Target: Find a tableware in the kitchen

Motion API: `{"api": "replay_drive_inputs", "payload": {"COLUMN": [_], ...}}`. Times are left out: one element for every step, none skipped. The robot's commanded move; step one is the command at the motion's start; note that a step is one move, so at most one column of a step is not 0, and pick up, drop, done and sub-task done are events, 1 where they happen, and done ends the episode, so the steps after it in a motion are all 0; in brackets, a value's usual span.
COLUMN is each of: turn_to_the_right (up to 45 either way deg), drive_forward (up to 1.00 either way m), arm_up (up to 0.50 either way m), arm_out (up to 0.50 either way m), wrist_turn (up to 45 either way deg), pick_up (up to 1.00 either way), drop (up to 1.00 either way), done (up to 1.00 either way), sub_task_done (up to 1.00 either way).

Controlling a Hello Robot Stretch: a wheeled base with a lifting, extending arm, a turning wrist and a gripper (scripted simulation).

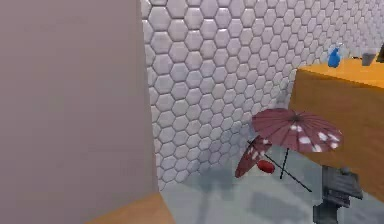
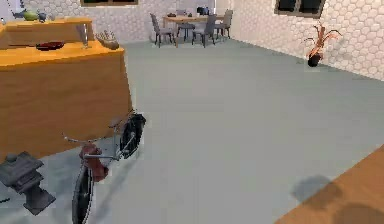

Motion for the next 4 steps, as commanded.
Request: {"api": "replay_drive_inputs", "payload": {"turn_to_the_right": [45.0, 45.0, 9.0, 3.0], "drive_forward": [0.00, 0.00, 0.00, 0.00], "arm_up": [0.00, 0.00, 0.00, 0.00], "arm_out": [0.00, 0.00, 0.00, 0.00], "wrist_turn": [0.0, 0.0, 0.0, 0.0], "pick_up": [0.00, 0.00, 0.00, 0.00], "drop": [0.00, 0.00, 0.00, 0.00], "done": [0.00, 0.00, 0.00, 0.00], "sub_task_done": [0.00, 0.00, 0.00, 0.00]}}
